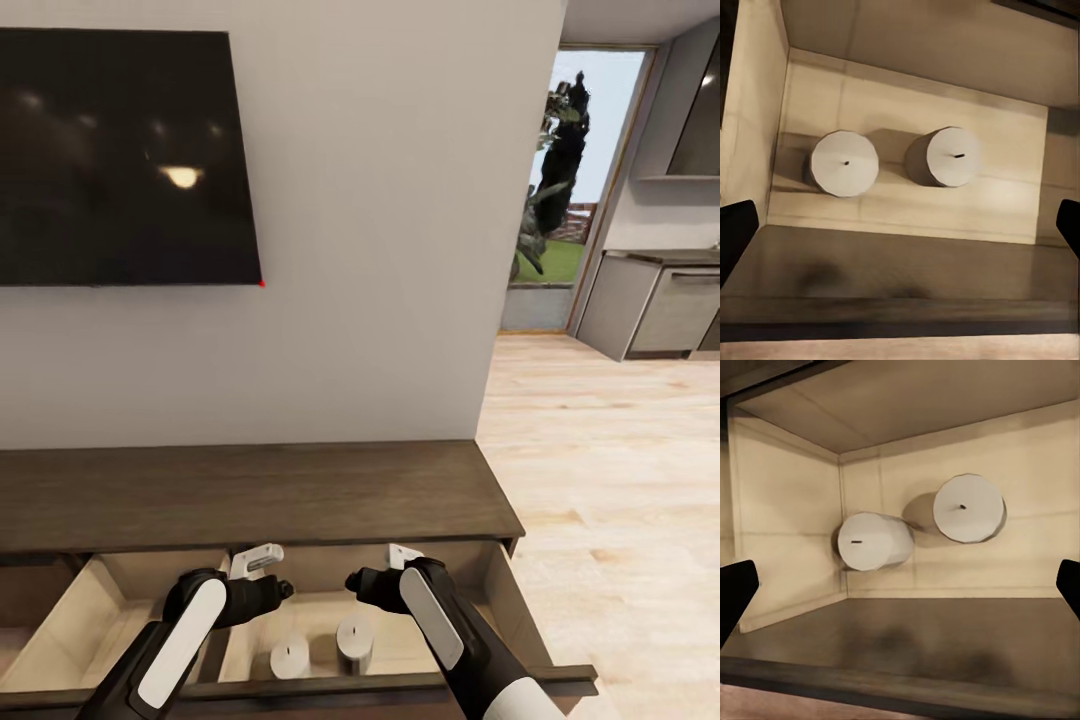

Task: Place each of the two pumpkins and all three candles from the living room inside a cabinet in the living room (use any cabinet), then make sure every cabinet is closed, and position the cauldron so it is next to a table in the living room.

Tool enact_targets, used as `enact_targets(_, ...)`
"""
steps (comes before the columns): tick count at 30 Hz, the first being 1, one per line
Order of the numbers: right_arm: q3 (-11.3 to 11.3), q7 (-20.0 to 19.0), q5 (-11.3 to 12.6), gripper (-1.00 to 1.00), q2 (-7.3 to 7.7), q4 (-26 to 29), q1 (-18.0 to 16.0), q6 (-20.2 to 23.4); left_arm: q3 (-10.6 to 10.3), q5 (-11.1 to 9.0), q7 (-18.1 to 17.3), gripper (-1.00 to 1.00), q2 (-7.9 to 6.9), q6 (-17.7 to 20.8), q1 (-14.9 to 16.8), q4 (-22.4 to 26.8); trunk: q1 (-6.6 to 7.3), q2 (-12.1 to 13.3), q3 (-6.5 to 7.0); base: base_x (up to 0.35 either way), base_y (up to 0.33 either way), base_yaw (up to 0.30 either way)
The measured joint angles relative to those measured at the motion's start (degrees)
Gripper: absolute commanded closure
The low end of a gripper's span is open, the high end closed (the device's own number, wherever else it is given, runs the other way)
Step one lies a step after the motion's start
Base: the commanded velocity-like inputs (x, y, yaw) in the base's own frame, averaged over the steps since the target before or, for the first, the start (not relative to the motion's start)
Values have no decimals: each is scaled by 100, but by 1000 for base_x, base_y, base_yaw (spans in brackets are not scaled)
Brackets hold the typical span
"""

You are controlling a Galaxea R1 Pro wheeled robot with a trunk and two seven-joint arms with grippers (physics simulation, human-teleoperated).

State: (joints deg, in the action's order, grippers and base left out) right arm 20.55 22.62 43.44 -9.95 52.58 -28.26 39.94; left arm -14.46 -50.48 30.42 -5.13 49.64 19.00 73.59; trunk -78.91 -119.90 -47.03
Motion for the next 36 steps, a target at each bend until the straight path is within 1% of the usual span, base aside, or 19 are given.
enact_targets(4,0,0,-1,-100,0,0,-1,0,0,0,0,-100,0,0,0,0,87,161,72,-45,0,0)
enact_targets(11,0,0,3,-100,0,0,0,0,0,0,0,-100,1,0,-1,0,238,441,197,-259,0,0)
enact_targets(22,0,-8,-1,-100,0,0,0,-8,0,0,0,-100,-3,0,-5,0,242,443,198,-49,0,0)
enact_targets(29,0,-9,-1,-100,0,8,0,-9,0,24,12,-100,13,-2,-6,0,395,722,323,-1,0,0)
enact_targets(36,2,-9,-1,-100,0,9,0,-12,-19,43,13,-100,-6,-10,-6,14,396,723,324,0,0,0)
